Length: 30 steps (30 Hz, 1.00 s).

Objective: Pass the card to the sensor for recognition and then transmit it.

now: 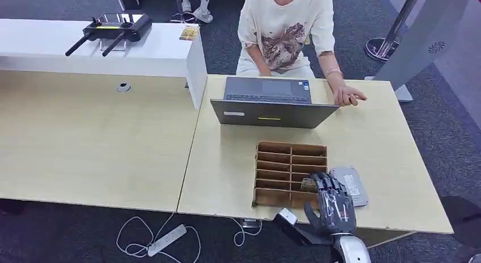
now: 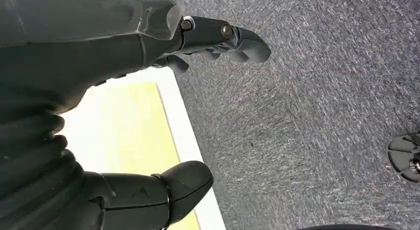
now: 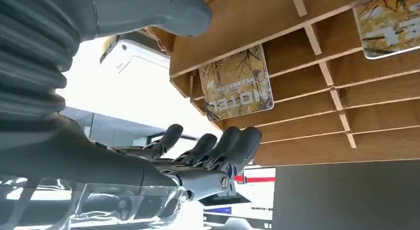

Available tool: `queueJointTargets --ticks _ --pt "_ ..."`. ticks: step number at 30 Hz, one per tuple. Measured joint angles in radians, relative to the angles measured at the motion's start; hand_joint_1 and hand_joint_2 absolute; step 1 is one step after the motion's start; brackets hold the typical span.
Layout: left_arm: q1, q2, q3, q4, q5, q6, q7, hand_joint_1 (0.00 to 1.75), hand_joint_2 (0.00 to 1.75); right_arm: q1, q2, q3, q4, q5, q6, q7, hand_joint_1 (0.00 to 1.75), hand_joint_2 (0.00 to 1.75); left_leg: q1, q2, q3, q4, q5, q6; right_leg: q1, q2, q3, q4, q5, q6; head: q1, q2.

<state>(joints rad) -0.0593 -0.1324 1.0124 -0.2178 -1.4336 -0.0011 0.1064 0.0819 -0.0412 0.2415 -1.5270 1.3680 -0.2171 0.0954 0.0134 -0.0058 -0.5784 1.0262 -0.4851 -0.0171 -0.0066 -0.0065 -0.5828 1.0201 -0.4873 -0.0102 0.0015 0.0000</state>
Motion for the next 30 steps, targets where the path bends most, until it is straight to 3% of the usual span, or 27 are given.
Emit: queueJointTargets --ticks 30 --pt "0.000 0.000 -0.003 0.000 -0.003 0.000 0.000 0.00 1.75 -0.037 0.002 -0.008 0.045 0.010 0.003 -0.008 0.56 1.75 0.000 0.000 0.000 0.000 0.000 0.000 0.000 0.000 0.000 0.000 0.000 0.000 0.000 0.000"
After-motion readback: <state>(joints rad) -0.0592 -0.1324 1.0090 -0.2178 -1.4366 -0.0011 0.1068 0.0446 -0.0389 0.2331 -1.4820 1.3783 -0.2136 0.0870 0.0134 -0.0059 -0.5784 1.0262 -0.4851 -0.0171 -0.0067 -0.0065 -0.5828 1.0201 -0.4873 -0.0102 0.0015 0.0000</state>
